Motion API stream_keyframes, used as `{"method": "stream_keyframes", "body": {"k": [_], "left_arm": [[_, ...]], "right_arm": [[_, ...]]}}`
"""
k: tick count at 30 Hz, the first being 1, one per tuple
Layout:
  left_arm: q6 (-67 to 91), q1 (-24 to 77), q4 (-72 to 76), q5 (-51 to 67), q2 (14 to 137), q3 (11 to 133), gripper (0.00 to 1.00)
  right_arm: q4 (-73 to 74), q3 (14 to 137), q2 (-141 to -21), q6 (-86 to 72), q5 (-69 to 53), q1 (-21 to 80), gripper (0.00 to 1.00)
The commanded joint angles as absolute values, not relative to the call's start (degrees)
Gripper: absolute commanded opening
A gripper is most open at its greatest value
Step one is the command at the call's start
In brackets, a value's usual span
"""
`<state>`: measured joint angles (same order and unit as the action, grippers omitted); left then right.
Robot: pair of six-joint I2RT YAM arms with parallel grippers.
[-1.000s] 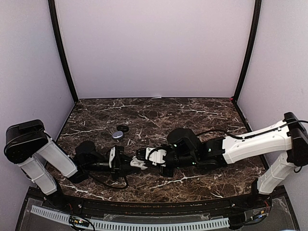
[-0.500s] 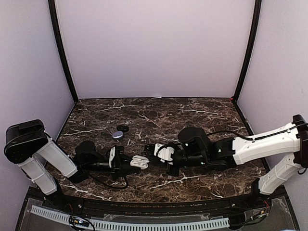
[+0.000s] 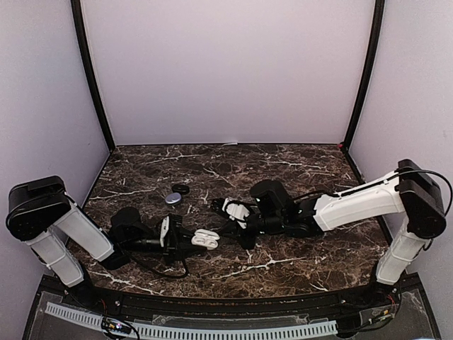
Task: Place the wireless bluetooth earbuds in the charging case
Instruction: Close the charging case with the earbuds.
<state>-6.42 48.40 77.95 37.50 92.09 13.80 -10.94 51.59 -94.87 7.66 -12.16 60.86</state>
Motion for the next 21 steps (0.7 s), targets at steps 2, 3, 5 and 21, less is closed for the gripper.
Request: {"method": "stream_keyframes", "body": {"k": [2,3,5,21], "left_arm": [[-6.53,48.34,80.42,38.61,90.87,14.44,0.14],[-6.53,48.34,80.35,38.55,90.81,14.42,0.14],[-6.59,48.34,80.14,38.65,90.81,14.41,0.14],[-6.51,48.34,78.54,38.16,91.25,15.19,0.14]], "right_arm": [[-12.94,57.27,-99.97,6.98,-23.16,61.0,0.0],[-13.23,57.4,-100.23,7.26,-25.01,61.02,0.0],[-13.95,57.12,-99.97,7.82,-28.09,61.0,0.0],[-22.62,47.23,-87.87,8.98,-32.28,61.0,0.0]]}}
